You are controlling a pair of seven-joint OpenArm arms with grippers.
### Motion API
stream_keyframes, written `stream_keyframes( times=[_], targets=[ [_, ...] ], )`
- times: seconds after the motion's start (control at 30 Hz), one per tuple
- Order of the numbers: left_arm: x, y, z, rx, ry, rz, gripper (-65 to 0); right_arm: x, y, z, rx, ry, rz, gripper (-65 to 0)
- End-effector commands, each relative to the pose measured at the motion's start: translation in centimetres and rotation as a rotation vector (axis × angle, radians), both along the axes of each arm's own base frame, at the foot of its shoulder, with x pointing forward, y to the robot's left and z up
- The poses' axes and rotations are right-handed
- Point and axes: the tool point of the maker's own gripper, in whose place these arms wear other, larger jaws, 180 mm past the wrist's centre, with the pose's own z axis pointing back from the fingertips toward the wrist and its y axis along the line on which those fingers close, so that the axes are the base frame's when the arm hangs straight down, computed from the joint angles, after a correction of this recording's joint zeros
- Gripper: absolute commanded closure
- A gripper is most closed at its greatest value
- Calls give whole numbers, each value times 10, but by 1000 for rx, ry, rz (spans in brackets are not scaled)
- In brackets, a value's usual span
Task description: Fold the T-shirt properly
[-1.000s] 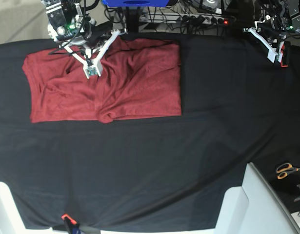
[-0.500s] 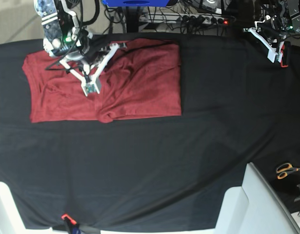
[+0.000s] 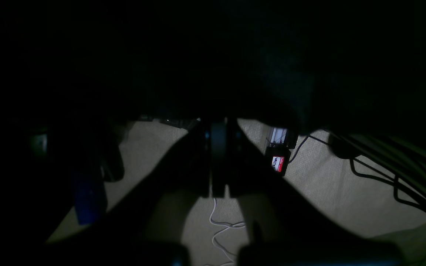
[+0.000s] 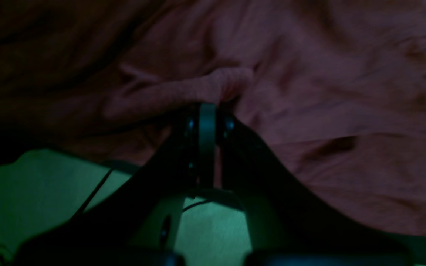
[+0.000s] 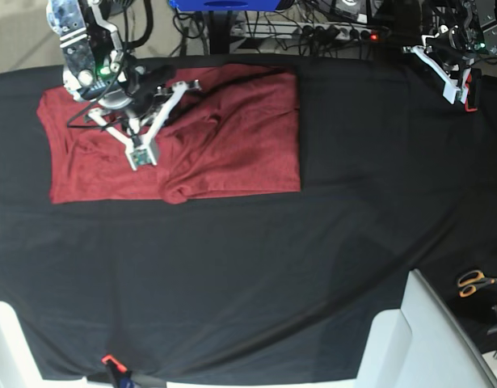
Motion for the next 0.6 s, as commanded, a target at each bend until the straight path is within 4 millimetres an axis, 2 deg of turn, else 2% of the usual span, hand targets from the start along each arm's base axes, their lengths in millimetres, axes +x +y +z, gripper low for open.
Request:
stream_keyframes(
  times=[0.0, 0.27, 0.47, 0.57],
  targets=[
    [17, 9, 12, 18, -69, -5, 0, -1, -2, 1, 0, -9, -7, -8],
    [17, 9, 12, 17, -68, -7, 0, -21, -7, -28, -4, 26, -24, -8],
    [17, 9, 12, 17, -68, -7, 0, -27, -7, -30, -4, 41, -25, -15],
    [16, 9, 12, 17, -66, -7, 0, -37, -7, -31, -3, 58, -26, -15]
  ],
)
